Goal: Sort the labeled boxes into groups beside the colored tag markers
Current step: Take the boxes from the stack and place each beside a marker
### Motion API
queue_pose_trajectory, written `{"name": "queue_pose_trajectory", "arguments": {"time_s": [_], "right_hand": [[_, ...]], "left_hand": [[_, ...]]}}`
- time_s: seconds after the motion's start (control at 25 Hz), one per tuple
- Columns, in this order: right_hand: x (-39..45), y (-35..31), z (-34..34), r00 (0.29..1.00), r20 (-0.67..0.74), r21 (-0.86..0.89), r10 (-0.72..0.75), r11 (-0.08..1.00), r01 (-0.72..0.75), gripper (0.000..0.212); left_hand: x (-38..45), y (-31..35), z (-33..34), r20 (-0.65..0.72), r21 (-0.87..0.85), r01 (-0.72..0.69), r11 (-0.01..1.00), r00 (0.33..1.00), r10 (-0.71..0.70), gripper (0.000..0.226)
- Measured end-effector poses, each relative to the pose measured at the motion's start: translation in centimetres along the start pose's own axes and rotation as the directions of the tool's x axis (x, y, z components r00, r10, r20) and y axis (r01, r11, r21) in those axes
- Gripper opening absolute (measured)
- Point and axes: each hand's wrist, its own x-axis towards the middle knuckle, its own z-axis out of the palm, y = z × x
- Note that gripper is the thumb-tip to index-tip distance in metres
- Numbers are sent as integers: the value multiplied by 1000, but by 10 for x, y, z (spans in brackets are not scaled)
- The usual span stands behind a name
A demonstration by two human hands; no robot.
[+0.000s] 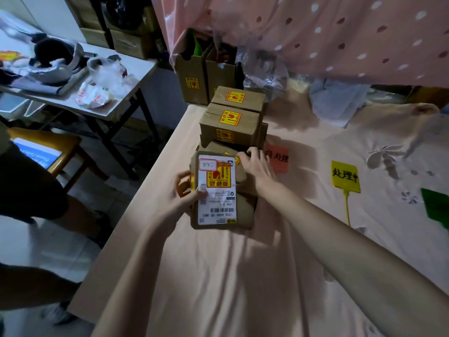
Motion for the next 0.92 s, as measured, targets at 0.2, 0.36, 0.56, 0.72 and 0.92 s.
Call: {"name": "queue_pose_trajectory", "arguments": {"time_s": [0.2, 0.36, 0.56, 0.72, 0.92], "right_hand": [[-50, 17, 1, 991, -81, 592, 111, 805, -41, 80], [-97, 23, 16, 956, 76, 996, 285, -67, -59, 40], [-130, 39, 24, 944, 245, 847, 219, -522, -98, 67], [-137, 61, 20, 904, 229, 886, 361, -463, -39, 33], [-139, 78, -12, 912, -17, 999, 411, 37, 2, 43]], "left_hand": [[-7, 18, 2, 21, 198, -181, 963, 983, 180, 115], [-7, 25, 11, -87, 232, -213, 949, 967, 239, 90], [-1, 27, 30, -256, 192, -186, 964, 938, 232, 62], [5, 29, 49, -291, 124, -199, 972, 929, 228, 58], [8, 28, 77, -286, 124, -223, 967, 925, 250, 61]]}}
